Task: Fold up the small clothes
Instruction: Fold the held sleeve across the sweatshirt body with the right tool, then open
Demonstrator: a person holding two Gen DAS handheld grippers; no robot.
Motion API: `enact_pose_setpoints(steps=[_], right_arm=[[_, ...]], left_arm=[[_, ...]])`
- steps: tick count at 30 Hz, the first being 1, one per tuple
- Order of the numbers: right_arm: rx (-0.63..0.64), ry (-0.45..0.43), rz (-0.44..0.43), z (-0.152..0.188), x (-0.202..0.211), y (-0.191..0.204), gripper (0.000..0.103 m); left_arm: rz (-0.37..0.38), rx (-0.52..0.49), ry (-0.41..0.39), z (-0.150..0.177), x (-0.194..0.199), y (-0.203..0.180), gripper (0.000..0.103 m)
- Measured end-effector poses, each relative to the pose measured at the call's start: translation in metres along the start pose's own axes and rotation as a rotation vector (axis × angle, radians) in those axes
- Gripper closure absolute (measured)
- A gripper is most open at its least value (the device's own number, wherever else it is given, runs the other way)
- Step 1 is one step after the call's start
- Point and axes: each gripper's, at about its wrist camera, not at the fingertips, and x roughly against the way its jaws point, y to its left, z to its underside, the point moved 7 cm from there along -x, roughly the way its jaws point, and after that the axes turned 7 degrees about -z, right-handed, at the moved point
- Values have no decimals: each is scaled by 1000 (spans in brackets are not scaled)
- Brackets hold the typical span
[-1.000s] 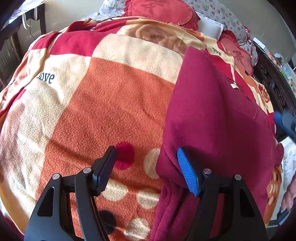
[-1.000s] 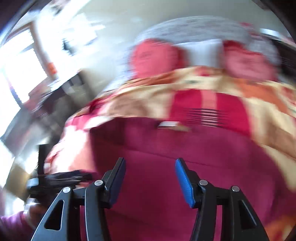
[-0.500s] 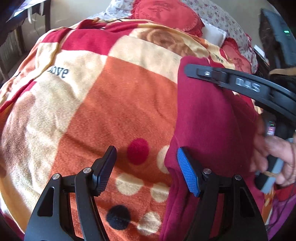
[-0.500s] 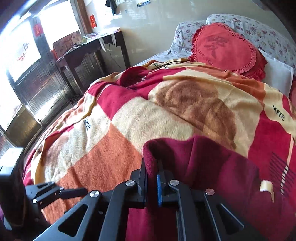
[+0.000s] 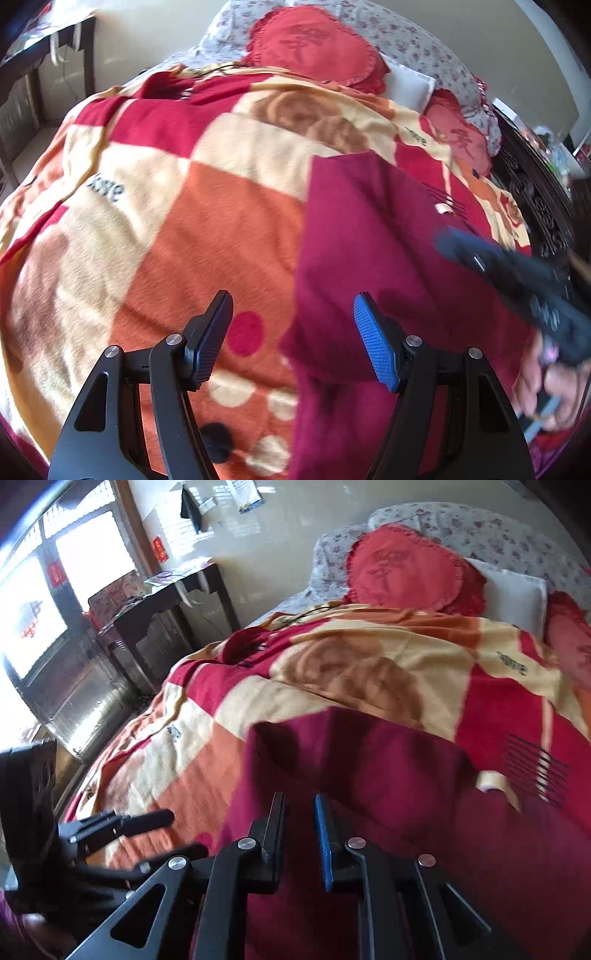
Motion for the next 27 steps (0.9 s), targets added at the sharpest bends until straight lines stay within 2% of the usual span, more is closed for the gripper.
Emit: enact_pose_setpoints(steps=[6, 9, 10, 15, 18, 20, 21, 22, 25, 27], right_arm=[[-110, -13, 206, 69, 66, -59, 88], [-204, 24, 268, 101, 77, -87, 88], [-229, 47, 282, 111, 75, -95, 88], [-319, -7, 188, 128, 91, -104, 88], [-389, -76, 224, 132, 122, -125, 87], [-445, -111, 271, 138, 147, -149, 73], [-483, -125, 304, 144, 162, -165, 62], [-524, -144, 330, 149, 176, -181, 57], [-605, -185, 424, 157, 213, -225, 56], [-664, -171, 509, 164, 233, -260, 56]], left_arm=[[-8, -58, 43, 7, -25, -28, 35], [-43, -89, 113, 18, -46, -35, 35], [-58, -94, 106, 19, -48, -36, 35], [-74, -104, 84, 18, -36, -39, 35], [-71, -98, 51, 15, -23, -41, 35], [-67, -97, 30, 12, -15, -44, 35], [-59, -95, 22, 11, -11, -47, 35], [-50, -96, 17, 10, -8, -49, 35], [-36, -110, 14, 12, -2, -57, 35], [-31, -122, 25, 15, -2, -62, 35]])
